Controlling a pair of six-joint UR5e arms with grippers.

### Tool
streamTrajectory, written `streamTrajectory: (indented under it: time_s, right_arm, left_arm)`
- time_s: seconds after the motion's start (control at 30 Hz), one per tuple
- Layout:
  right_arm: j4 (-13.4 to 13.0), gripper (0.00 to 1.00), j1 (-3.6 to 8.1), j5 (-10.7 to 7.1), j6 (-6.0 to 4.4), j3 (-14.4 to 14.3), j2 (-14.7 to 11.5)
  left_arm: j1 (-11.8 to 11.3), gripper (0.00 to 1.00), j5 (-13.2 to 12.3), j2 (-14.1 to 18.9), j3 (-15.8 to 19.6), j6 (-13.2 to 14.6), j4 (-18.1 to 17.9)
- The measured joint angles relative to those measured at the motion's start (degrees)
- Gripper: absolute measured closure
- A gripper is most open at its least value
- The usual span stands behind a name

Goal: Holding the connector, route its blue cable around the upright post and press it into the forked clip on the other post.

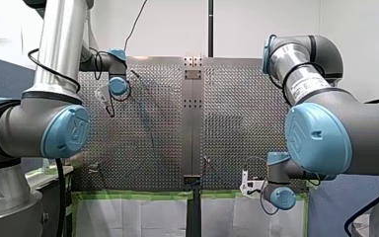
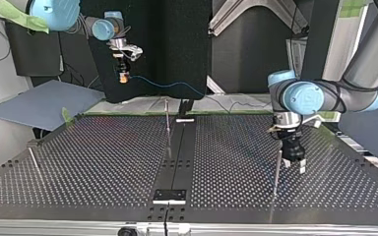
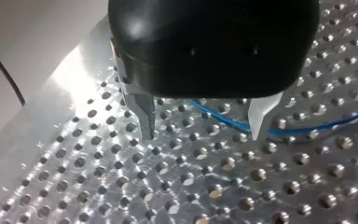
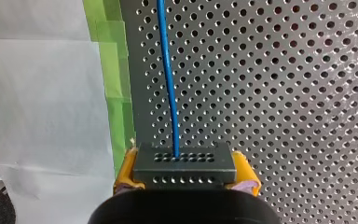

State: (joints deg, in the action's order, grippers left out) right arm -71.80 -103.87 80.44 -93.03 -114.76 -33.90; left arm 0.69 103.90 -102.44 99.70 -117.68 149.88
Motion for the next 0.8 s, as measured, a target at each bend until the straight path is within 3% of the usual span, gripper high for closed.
streamTrajectory:
  time_s: [0.37, 0.6, 0.8]
  right_arm:
    - [-0.02, 1.00, -0.13, 0.06, -0.34, -0.01, 0.00]
    - [0.00, 1.00, -0.15, 0.07, -1.16, -0.01, 0.01]
    - [0.06, 1.00, -0.10, -0.28, -2.25, 0.00, 0.01]
  left_arm:
    - [-0.67, 0.01, 0.31, 3.59, 3.00, 0.10, 5.19]
    - [-1.60, 0.01, 2.99, 7.10, 5.71, 2.88, 8.72]
    - [-2.01, 0.01, 3.47, 10.19, 4.32, 5.39, 11.80]
